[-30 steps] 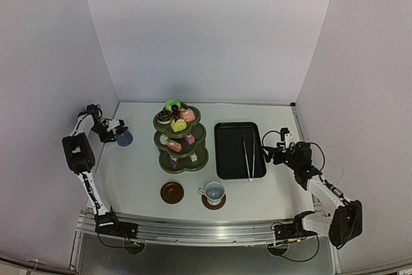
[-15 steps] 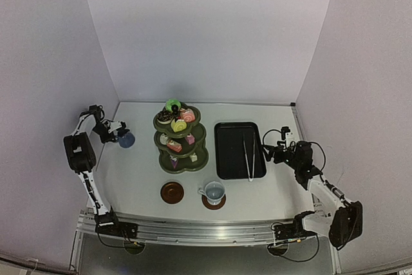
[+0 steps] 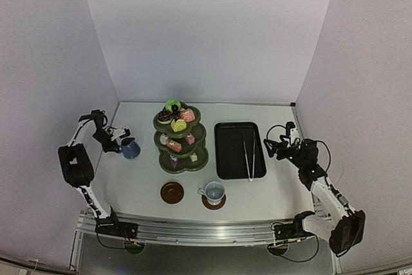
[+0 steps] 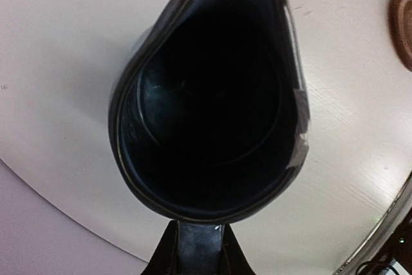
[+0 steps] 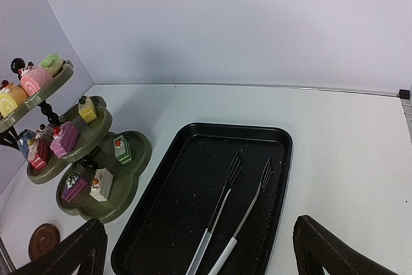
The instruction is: Serve the afternoon tea
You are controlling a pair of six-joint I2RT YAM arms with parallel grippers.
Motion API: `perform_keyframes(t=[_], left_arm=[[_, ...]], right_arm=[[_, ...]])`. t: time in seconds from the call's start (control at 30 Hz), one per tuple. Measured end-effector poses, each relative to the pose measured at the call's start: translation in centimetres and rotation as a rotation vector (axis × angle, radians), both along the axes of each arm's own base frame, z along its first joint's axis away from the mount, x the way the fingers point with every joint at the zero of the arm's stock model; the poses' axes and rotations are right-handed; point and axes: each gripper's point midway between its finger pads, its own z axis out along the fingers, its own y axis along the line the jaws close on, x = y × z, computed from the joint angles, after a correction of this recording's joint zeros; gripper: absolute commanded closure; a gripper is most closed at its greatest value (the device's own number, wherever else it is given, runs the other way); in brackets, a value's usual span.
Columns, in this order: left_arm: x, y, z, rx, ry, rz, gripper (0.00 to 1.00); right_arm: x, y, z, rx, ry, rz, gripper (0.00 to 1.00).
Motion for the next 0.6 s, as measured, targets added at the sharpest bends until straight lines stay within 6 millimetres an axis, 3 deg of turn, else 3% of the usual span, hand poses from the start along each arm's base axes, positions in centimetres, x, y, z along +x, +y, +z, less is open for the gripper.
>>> perform_keyframes(t=[0.13, 0.2, 0.3, 0.4, 0.5, 0.6], left_arm=[[-4.9, -6.2, 3.8, -0.018, -0.061, -0.093, 1.0], [-7.8, -9.6, 4.3, -0.036, -0.066, -0.143, 1.0], [-12.6, -13.6, 3.5, -0.052, -0.017, -0.226, 1.0], [-16.1, -16.0, 2.0, -0.03, 0.039, -0.268, 1.0], [-18.2, -17.9, 0.5, 0.005, 0.06, -0.305, 1.0], [-18.9, -19.4, -0.4, 0.027, 0.042, -0.329, 1.0]], right_arm=[[-0.1, -0.1, 0.3, 0.023, 0.017, -0.012, 0.02], [-0.3, -0.1, 0.3, 0.034, 0.032, -0.015, 0.02], [-0.7, -0.2, 0.5, 0.057, 0.044, -0.022, 0.02], [-1.3, -0.3, 1.5, 0.083, 0.029, -0.028, 0.02], [-2.2, -0.5, 2.9, 0.114, -0.006, -0.032, 0.02], [-3.0, -0.9, 3.5, 0.138, -0.026, -0.046, 0.02]])
